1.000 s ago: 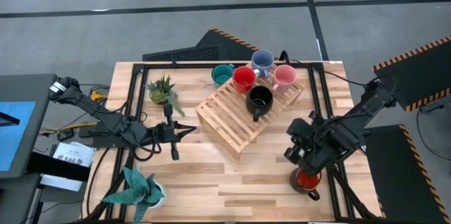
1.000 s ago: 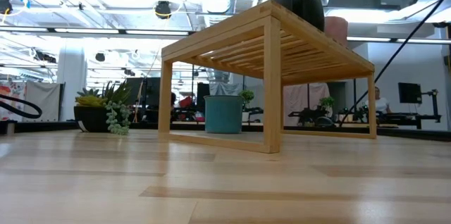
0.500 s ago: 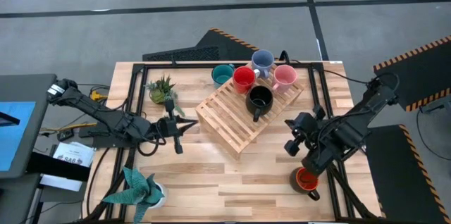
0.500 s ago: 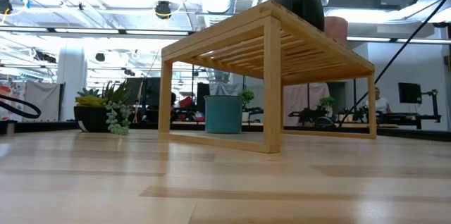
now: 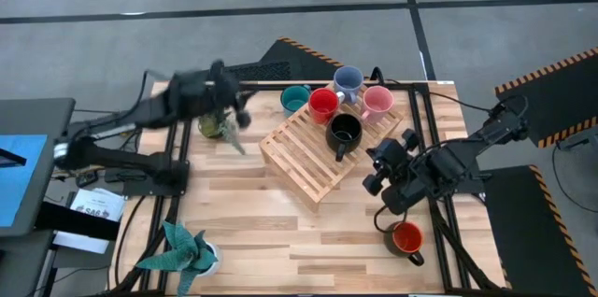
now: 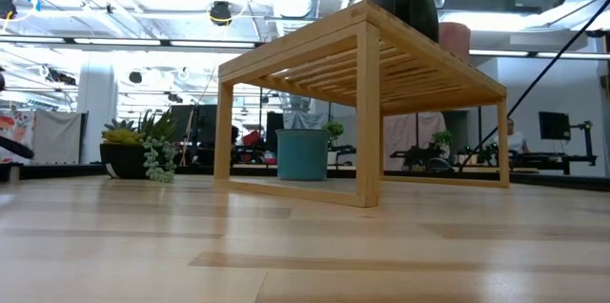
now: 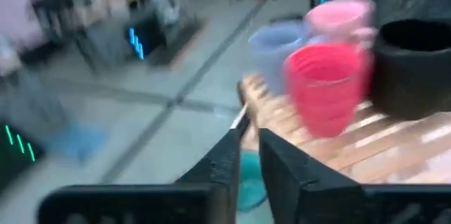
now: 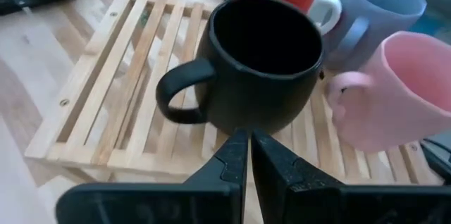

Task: Place coffee mugs
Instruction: Put the blue mug on the shelf

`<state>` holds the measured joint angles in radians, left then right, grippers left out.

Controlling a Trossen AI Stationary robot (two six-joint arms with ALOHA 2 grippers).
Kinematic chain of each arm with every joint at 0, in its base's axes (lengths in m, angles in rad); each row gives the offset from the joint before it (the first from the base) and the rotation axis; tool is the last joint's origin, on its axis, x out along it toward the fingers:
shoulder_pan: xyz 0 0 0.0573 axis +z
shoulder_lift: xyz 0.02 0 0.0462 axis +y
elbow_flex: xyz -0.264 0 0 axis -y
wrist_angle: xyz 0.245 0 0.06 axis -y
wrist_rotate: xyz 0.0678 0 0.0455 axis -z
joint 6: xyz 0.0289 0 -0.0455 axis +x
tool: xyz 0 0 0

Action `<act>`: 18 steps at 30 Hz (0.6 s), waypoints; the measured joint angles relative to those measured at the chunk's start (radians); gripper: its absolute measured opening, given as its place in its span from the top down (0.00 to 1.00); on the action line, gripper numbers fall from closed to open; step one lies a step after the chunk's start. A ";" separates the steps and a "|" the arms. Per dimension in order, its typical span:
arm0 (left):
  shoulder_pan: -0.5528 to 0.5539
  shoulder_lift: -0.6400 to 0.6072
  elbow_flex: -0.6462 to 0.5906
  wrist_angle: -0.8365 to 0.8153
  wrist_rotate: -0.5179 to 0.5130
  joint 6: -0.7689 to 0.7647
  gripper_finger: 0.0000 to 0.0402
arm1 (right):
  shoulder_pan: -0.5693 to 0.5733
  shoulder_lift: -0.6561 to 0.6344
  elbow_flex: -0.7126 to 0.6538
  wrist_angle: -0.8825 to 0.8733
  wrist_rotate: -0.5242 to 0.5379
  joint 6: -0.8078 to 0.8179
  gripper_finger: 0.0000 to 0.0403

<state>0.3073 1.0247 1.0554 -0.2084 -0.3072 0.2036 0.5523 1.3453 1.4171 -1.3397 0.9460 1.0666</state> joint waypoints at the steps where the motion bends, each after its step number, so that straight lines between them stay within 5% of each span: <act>1: 0.080 0.028 0.029 -0.032 0.067 -0.043 0.86 | -0.001 0.000 0.000 0.001 -0.004 0.000 0.88; 6: 0.345 0.221 0.127 -0.068 0.360 -0.281 0.67 | 0.000 0.000 0.000 0.001 -0.004 -0.001 0.88; 12: 0.436 0.473 0.271 -0.160 0.408 -0.407 0.50 | 0.006 0.000 0.000 0.001 -0.005 0.003 0.88; 18: 0.431 0.669 0.384 -0.228 0.473 -0.484 0.47 | 0.025 0.000 0.000 0.001 -0.005 0.005 0.88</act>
<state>0.7384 1.6939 1.4393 -0.4369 0.1655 -0.2809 0.5777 1.3457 1.4174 -1.3384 0.9409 1.0718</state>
